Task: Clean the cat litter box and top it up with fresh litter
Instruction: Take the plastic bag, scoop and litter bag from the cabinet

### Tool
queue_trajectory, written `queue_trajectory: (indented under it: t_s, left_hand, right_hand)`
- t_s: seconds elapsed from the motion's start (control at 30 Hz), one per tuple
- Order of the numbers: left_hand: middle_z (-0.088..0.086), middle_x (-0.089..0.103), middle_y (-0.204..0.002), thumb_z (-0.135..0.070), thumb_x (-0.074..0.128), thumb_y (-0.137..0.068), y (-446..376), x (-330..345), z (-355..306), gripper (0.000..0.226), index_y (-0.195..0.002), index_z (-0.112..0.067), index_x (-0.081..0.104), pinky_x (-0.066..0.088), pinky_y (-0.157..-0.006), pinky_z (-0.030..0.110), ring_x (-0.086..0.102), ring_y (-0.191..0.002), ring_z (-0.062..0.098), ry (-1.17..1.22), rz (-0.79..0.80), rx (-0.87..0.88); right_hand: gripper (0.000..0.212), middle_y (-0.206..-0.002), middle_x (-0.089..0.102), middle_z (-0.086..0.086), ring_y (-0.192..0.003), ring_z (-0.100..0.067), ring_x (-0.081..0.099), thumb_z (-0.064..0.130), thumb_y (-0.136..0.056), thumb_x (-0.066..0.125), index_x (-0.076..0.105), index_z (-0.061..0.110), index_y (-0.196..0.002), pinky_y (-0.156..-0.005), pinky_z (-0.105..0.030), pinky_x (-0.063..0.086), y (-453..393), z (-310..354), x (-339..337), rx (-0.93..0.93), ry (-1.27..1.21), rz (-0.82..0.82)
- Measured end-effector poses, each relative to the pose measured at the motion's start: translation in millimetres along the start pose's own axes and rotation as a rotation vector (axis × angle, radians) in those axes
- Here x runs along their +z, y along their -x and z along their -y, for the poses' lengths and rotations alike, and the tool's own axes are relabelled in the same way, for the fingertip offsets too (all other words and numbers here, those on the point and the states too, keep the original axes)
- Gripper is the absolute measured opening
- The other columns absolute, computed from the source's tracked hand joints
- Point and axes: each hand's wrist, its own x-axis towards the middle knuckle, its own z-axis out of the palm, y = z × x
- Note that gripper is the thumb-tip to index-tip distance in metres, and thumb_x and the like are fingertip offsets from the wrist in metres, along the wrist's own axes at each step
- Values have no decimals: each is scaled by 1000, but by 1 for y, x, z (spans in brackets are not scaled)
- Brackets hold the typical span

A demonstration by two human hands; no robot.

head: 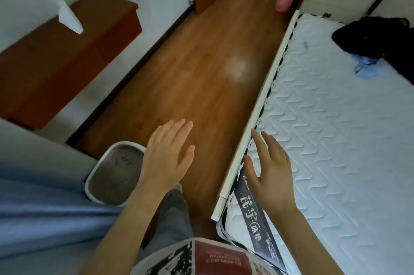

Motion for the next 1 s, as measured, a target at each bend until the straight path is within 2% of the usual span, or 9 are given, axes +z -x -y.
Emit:
queue_trajectory:
  t_s: [0.1,0.23,0.37,0.53,0.73,0.87,1.0]
  left_hand:
    - [5,52,-144,-47,34,-97,-33,-6,40,56,-144,-19,47,36,-111,51,45,-136,28,46,32,24]
    - [5,52,-144,-46,35,-96,-75,-19,102,56,-143,-18,47,35,-112,48,45,-136,27,51,74,87]
    - [6,53,-143,-45,35,-96,-110,-43,165,56,-143,-17,48,37,-110,50,46,-135,28,50,101,104]
    - [7,52,-144,-44,36,-95,-153,-60,221,57,-143,-16,46,31,-112,45,44,-135,29,39,91,105]
    - [7,51,-144,-46,34,-96,-196,-54,229,57,-144,-17,46,33,-111,47,44,-136,28,98,101,124]
    - [3,50,-145,-48,34,-96,-232,-41,222,57,-145,-21,44,31,-111,42,41,-138,25,112,147,164]
    - [2,49,-146,-49,32,-96,-285,-22,214,58,-145,-21,44,35,-112,47,40,-139,23,110,191,212]
  right_hand:
    - [53,-149,40,-4,-139,-23,34,42,-96,36,33,27,-148,-110,-46,33,-37,31,24,45,-37,-48]
    - [54,-149,40,-3,-140,-23,34,40,-98,39,30,27,-149,-108,-48,36,-90,82,64,69,-45,-43]
    - [55,-151,38,-2,-140,-23,33,41,-97,37,27,30,-150,-112,-45,34,-134,134,91,94,-25,-39]
    - [56,-151,37,0,-139,-21,34,44,-96,35,22,34,-150,-111,-44,35,-174,163,111,143,-5,-32]
    - [57,-150,39,-3,-139,-24,35,44,-96,33,27,29,-150,-109,-48,36,-211,165,111,143,34,-36]
    - [57,-152,37,-2,-141,-23,33,47,-96,32,27,31,-150,-112,-46,33,-241,156,108,179,44,-63]
    - [56,-152,36,-1,-142,-21,30,46,-97,33,26,31,-151,-112,-48,33,-289,130,109,203,33,-83]
